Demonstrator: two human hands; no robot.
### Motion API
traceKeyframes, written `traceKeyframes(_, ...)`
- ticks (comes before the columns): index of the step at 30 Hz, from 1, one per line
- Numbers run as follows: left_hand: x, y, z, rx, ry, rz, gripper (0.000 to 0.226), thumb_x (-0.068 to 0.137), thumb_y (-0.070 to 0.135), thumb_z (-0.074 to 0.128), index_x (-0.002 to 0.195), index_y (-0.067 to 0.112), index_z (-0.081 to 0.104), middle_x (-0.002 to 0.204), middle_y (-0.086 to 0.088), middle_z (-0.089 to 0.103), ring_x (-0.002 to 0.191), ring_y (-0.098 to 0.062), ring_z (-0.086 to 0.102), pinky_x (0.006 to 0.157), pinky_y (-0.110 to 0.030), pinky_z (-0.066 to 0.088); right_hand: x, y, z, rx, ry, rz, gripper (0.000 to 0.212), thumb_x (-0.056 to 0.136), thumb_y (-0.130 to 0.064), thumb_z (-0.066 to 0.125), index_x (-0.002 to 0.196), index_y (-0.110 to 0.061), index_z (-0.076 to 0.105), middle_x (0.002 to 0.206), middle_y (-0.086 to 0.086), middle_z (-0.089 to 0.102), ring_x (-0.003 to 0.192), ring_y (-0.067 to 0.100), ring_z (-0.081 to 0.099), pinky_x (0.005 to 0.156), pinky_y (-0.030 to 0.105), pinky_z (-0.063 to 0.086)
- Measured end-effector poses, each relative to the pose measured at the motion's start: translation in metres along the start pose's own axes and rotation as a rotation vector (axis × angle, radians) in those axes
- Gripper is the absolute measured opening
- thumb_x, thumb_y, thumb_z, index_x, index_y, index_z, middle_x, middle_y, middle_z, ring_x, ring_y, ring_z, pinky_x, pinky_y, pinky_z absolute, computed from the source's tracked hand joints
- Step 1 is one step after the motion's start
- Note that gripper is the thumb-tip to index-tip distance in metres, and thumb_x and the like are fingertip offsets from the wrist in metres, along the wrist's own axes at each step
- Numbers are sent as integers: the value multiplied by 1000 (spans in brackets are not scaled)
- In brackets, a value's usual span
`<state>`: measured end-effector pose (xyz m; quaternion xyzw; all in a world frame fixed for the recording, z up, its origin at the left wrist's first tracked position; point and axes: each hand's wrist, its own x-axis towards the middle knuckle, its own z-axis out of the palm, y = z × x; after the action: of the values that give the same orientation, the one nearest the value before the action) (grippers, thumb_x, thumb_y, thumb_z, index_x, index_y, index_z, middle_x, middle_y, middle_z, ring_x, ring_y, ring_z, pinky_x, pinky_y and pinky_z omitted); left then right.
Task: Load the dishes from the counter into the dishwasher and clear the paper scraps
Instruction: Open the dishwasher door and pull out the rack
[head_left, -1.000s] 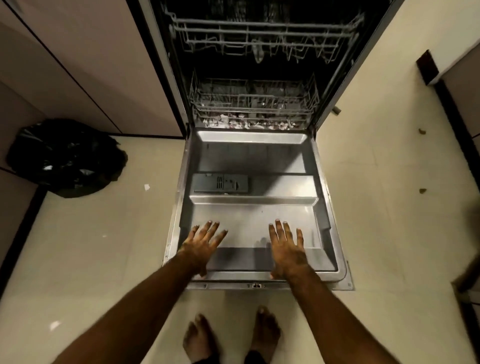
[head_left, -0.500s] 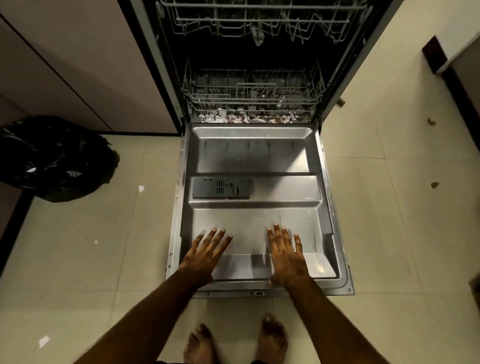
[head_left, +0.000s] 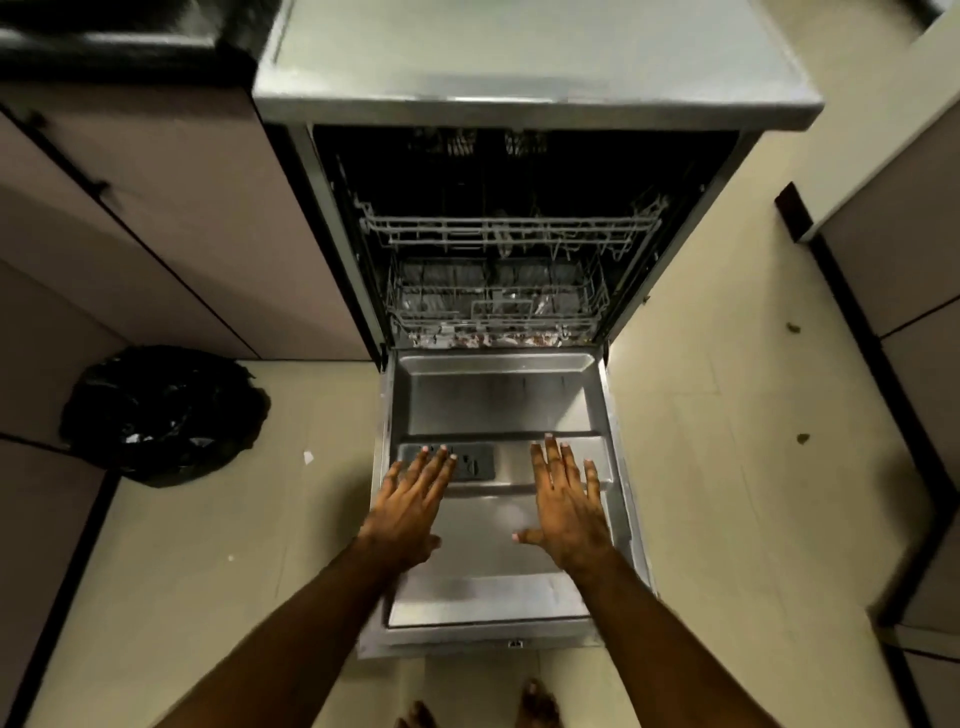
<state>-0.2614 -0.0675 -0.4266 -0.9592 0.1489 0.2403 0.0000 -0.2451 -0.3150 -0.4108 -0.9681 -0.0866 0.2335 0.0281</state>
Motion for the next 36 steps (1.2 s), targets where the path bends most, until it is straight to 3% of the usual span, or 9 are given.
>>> traceKeyframes(5,30,-24,-81,6,124,-1,110,95,51,57,156,18,-27,163,-5,-33,149,-27,-30,118,-46,-19,41,-4,-76,25,150,26,135,79,-79,63,158,-16,-27,165,10,-33,156,32,-21,127,57,-4)
traceKeyframes(8,60,-33,-122,4,120,-6,116,92,52,61,154,19,-31,162,-5,-35,149,-26,-30,119,-47,-18,72,-4,-113,37,216,18,135,78,-82,61,160,-16,-24,168,10,-29,156,33,-18,127,58,0)
traceKeyframes(12,108,-41,-167,-5,171,-39,122,92,52,63,150,21,-39,159,-3,-43,149,-25,-34,125,-53,-10,116,8,-158,40,286,-31,128,85,-76,60,159,-15,-25,166,9,-33,155,31,-25,126,56,-9)
traceKeyframes(19,187,-43,-247,-19,336,-140,112,92,49,64,159,24,-22,165,-6,-31,151,-26,-27,121,-44,-14,196,34,-233,59,356,-39,110,93,-61,62,164,-16,-8,172,7,-16,158,26,-13,125,43,-12)
traceKeyframes(22,209,-53,-258,-28,297,-177,105,93,51,62,161,29,-16,169,-7,-18,156,-30,-12,125,-48,-3,218,49,-243,-6,344,-47,91,99,-47,57,165,-15,3,173,9,1,159,27,-6,129,46,-5)
traceKeyframes(26,221,-57,-265,8,144,-205,104,93,49,64,162,30,-11,171,-6,-7,157,-30,-3,127,-50,4,233,67,-241,-56,283,-77,80,94,-33,62,163,-20,22,168,9,27,155,31,23,128,47,11)
traceKeyframes(30,213,-51,-271,32,128,-186,95,93,42,65,163,30,2,171,-4,6,156,-30,11,125,-47,14,225,66,-244,26,239,-58,86,90,-30,70,162,-19,25,167,9,27,150,35,30,125,44,25)
traceKeyframes(33,193,-39,-273,5,90,-178,91,93,31,64,163,32,5,171,-2,8,156,-28,10,126,-46,11,203,61,-249,77,161,-17,89,87,-31,75,161,-15,28,166,12,29,149,36,33,124,42,28)
traceKeyframes(36,165,-22,-269,-56,28,-195,95,89,15,66,162,36,8,169,-3,14,155,-29,16,126,-47,14,170,58,-239,78,176,-29,74,88,-21,70,154,-10,39,155,16,43,136,37,47,114,39,40)
